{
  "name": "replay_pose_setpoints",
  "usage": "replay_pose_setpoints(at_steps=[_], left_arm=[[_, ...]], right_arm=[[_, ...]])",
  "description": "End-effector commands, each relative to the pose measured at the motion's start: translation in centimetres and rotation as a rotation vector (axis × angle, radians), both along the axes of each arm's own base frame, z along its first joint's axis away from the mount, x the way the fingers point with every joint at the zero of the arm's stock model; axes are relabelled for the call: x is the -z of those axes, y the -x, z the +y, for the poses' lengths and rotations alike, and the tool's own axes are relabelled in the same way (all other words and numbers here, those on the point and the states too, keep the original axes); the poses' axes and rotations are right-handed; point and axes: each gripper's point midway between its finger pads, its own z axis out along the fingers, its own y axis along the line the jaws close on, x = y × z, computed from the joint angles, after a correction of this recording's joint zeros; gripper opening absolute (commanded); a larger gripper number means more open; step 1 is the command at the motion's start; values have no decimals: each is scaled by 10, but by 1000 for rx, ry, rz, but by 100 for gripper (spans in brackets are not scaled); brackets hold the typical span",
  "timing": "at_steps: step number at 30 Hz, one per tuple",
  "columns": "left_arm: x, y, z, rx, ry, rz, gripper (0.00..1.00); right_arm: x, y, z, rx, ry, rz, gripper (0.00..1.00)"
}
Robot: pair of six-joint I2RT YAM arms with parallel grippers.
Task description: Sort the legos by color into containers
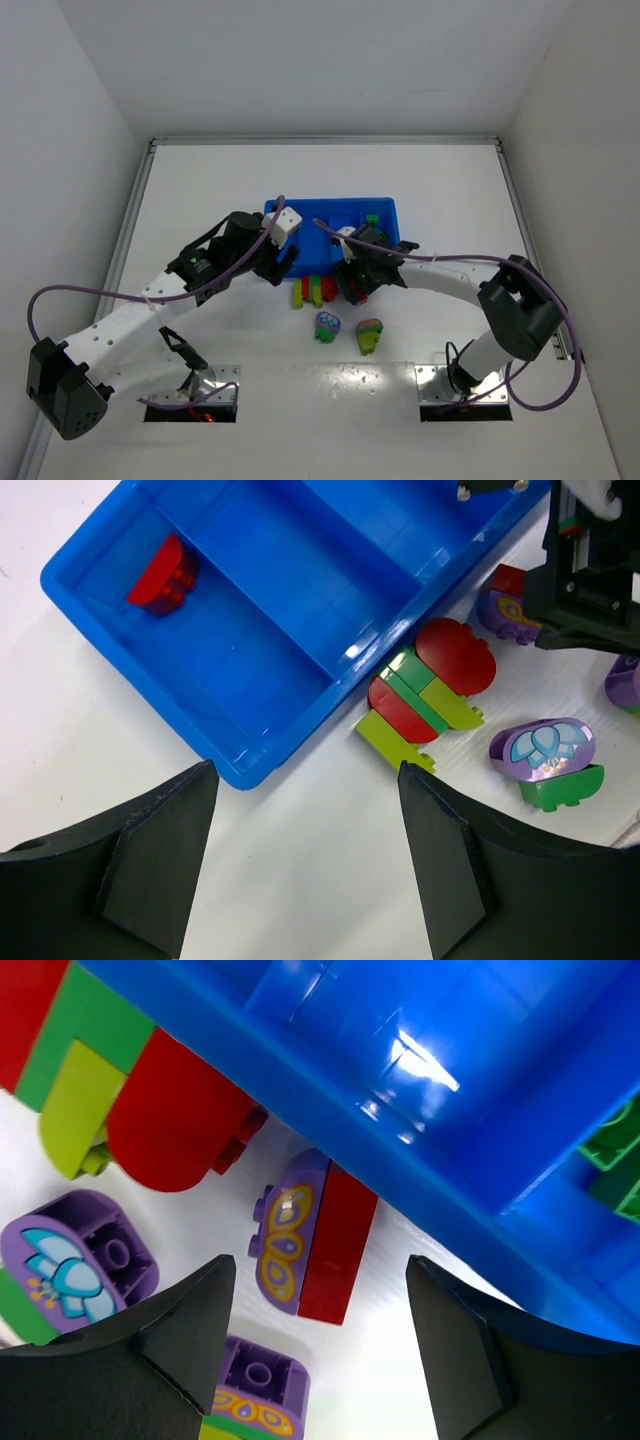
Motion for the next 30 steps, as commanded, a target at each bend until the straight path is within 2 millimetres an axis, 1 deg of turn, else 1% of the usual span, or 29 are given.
replay_pose_setpoints(at_steps=[1, 3, 4, 7, 8, 9, 10, 12, 13, 14, 15, 16, 17, 18, 19, 20, 21, 22, 23, 24, 25, 26, 27, 28, 30], left_arm=[[-20, -12, -3, -29, 56, -49, 79], [-20, -12, -3, -29, 56, -49, 79], [-22, -13, -3, -28, 62, -56, 79], [-22, -13, -4, -33, 68, -51, 79], [-18, -12, -3, -34, 63, -44, 79], [-18, -14, -1, -43, 62, -44, 79], [-20, -14, -2, -48, 75, -46, 79], [-16, -12, -2, -41, 73, -36, 79], [-16, -13, -1, -48, 83, -28, 79], [-13, -12, -3, -45, 93, -20, 79], [-13, -14, 0, -56, 93, -21, 79], [-13, -14, -1, -62, 100, -15, 79], [-13, -13, -2, -54, 104, -12, 79], [-9, -12, 1, -57, 102, -1, 79], [-9, -12, 0, -62, 108, 4, 79], [-9, -13, 1, -60, 114, 9, 79], [-4, -8, -2, -38, 119, 29, 79], [-7, -7, -2, -27, 135, 30, 79], [-4, -1, -3, 10, 143, 59, 79], [-5, 3, -4, 35, 153, 69, 79], [-4, 7, -5, 56, 165, 92, 79], [-6, 10, -4, 75, 179, 97, 79], [-9, 19, -13, 139, 220, 125, 79], [-10, 24, -17, 173, 239, 139, 79], [-14, 35, -25, 234, 288, 176, 79]], right_arm=[[-7, -16, 15, 21, -36, -46, 70], [1, -14, 15, 16, -26, -24, 70], [-2, -14, 19, 9, -41, -22, 70], [6, -10, 17, 4, -25, 10, 70], [6, -10, 17, 4, -25, 10, 68], [6, -8, 19, -2, -32, 16, 67], [5, -10, 20, -2, -39, 9, 63], [11, -4, 17, -6, -31, 29, 57], [8, -4, 17, -6, -38, 22, 52], [11, -2, 17, -21, -41, 25, 49], [11, 2, 16, -27, -46, 34, 40], [10, 1, 18, -27, -53, 28, 35], [7, 4, 17, -33, -67, 26, 31], [3, 1, 19, -42, -75, 8, 27], [3, 3, 17, -43, -75, 8, 19], [0, 3, 19, -60, -84, 3, 15], [-7, 4, 19, -92, -89, -14, 12], [-11, 7, 17, -110, -90, -15, 8], [-20, 10, 22, -174, -114, -20, 1], [-31, 11, 26, -208, -133, -36, 0], [-50, 15, 30, -253, -173, -57, 0], [-57, 17, 30, -284, -184, -75, 0], [-69, 15, 30, -340, -197, -113, 0], [-83, 19, 32, -391, -208, -120, 0], [-100, 24, 38, -483, -233, -128, 0]])
